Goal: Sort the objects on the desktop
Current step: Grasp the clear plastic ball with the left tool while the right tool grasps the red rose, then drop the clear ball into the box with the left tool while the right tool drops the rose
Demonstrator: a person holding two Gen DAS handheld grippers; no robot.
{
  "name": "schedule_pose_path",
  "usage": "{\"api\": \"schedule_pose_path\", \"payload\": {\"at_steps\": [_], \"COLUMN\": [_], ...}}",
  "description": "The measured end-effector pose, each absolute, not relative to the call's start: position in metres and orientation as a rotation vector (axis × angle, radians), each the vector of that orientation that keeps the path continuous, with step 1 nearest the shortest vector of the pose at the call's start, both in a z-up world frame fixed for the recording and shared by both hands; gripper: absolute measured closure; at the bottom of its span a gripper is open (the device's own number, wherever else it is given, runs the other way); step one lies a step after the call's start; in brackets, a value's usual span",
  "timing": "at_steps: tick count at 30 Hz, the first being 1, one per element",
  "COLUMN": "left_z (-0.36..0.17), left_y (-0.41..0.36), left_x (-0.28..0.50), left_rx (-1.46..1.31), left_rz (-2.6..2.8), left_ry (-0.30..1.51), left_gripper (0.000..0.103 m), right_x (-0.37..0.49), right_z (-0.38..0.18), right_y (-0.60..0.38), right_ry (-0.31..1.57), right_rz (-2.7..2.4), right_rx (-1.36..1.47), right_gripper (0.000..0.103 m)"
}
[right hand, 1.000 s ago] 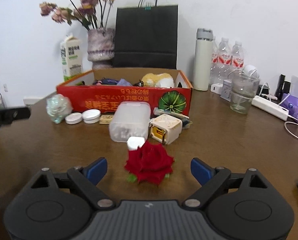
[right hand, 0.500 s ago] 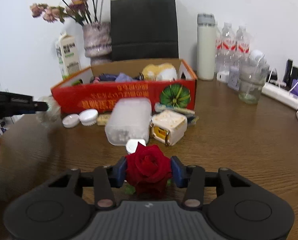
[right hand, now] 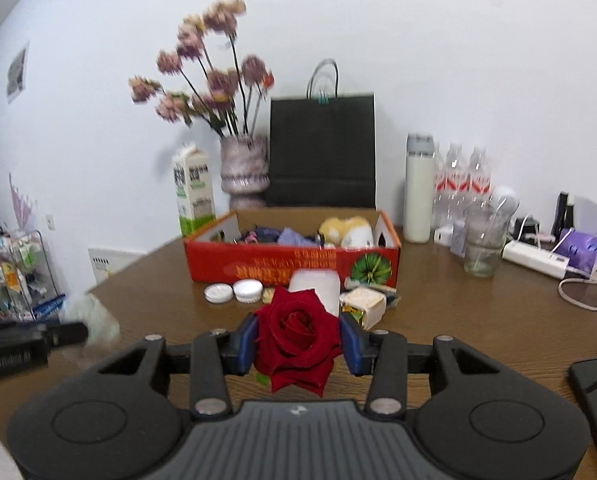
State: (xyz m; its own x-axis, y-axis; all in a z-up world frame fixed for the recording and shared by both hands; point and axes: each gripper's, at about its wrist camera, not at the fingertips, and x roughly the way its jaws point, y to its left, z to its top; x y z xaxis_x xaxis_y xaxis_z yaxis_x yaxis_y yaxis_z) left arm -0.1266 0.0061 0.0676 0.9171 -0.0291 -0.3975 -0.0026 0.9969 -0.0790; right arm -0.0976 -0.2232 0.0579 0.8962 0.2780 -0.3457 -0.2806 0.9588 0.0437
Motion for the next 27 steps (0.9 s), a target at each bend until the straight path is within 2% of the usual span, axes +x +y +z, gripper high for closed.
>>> {"api": "schedule_pose_path", "payload": {"at_steps": [8,14,20,23,27], "left_z": [0.091,0.101,0.136,0.144,0.125], "left_y": [-0.013,-0.008,-0.001,-0.003,-0.01], "left_x": [-0.156,-0.119,0.013,0.104,0.222], "left_rx": [-0.053,-0.082,-0.082,-0.093,-0.1], "left_rz": [-0.103,-0.147,-0.219,-0.228,-0.226], "left_ry": [0.302,0.313,0.367,0.449,0.616], "left_gripper": [0.081,0.082,0.082,0.082,0.082], "right_x": [-0.138,-0.11,0.005,0.094,0.214], "right_z": [0.072,0.082,0.117,0.13,0.118], "right_y": [-0.225,-0.232,-0.229,-0.218,-0.19], "right_ry": [0.306,0.3,0.333,0.43,0.62], "right_rz": [0.301,0.307,0.362,0.426,0.428], "right_rx": [-0.028,-0.02,-0.025,0.036,0.092], "right_gripper": [0.062,0.062,0.061,0.061,0.061]}}
